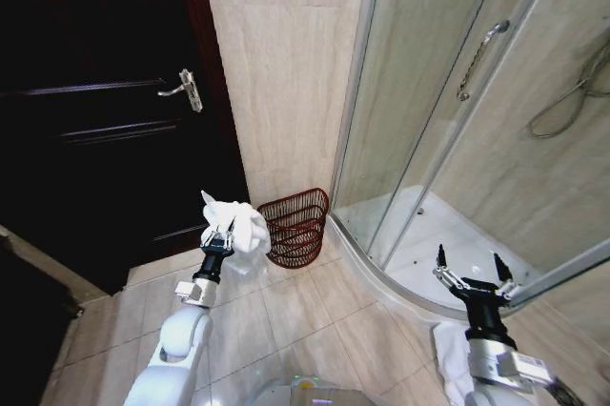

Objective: Discard the used towel into the hamper.

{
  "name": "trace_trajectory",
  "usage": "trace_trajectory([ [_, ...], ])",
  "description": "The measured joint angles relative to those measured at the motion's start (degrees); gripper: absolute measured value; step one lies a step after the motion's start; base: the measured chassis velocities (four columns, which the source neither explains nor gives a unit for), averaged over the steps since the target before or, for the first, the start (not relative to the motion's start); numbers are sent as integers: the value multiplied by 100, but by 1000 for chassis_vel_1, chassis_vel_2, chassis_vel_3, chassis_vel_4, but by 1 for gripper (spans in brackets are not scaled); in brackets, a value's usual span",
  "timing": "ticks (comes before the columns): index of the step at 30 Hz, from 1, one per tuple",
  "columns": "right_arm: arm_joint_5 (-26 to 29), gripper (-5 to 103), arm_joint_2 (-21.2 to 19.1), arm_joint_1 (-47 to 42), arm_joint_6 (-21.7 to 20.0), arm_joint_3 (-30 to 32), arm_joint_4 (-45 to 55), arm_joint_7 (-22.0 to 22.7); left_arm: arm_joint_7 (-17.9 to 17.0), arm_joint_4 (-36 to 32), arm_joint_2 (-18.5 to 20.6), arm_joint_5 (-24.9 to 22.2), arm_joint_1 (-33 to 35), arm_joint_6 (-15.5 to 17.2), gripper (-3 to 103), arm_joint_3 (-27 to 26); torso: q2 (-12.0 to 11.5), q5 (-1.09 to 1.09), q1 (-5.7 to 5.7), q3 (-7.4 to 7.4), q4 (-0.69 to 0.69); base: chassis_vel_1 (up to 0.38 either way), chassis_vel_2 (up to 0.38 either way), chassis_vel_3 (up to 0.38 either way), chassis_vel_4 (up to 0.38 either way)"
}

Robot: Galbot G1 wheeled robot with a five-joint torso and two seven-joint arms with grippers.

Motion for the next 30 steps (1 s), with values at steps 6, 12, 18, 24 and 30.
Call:
trace_trajectory([
  [6, -32, 100, 0, -1, 14, -14, -29, 3, 27, 8, -29, 69, -23, -1, 15, 62, 15, 0, 13, 12, 0, -130, 132, 137, -139],
  [12, -71, 100, 0, 11, 35, -51, -36, 4, 65, 4, -52, 122, -49, 4, 15, 112, 27, 0, 18, 18, 0, -142, 134, 133, -143],
  [18, -150, 100, 0, 4, 105, -99, -60, -31, 387, 112, 32, 28, -177, -85, 15, 269, 36, 0, 20, 22, 2, -60, 64, 46, -50],
  [24, -154, 100, 0, 45, 97, -40, -66, -24, 412, 251, 366, 51, -850, 223, 15, 972, 45, 1, 20, 24, 0, 0, 0, 0, 0],
  [30, -104, 100, -1, 41, 79, 36, -16, 8, 192, 1144, 636, -99, -2497, 382, 15, 2051, 48, 0, 24, 28, -1, 0, 0, 0, 0],
])
